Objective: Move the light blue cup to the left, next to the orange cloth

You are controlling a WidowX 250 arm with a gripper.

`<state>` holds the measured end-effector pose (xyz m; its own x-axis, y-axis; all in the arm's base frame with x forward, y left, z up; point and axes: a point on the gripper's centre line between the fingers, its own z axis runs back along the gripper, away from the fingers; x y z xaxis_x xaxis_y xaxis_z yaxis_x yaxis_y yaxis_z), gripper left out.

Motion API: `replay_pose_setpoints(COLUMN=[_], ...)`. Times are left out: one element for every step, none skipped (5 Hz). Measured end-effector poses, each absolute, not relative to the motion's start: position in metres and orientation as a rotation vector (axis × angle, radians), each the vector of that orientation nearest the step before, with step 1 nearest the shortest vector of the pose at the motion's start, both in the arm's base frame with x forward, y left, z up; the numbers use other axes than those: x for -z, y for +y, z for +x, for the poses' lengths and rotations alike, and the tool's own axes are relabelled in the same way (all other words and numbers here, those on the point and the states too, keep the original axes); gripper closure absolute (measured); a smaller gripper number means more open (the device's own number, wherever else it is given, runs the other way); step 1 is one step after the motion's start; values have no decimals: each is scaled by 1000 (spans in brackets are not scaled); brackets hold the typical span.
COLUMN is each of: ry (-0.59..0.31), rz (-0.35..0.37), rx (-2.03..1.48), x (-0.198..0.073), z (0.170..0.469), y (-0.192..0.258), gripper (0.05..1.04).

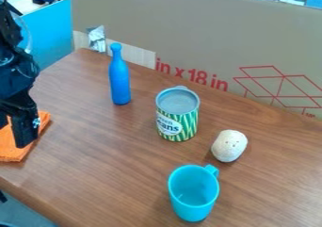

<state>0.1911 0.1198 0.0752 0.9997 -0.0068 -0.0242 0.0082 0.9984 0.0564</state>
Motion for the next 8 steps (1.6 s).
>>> replay_pose_setpoints(ry=[42,-3,-78,-124,-163,-157,-145,-137], rz=[46,66,63,13,-26,-61,-43,-33], rx=[11,130,209,274,279,302,335,358], x=[-70,-79,-95,-107,-107,-102,-89,-81], z=[189,206,211,210,215,224,229,230], y=[117,72,31,-6,-35,-53,-66,-74], gripper=[82,82,82,82,82,82,82,82])
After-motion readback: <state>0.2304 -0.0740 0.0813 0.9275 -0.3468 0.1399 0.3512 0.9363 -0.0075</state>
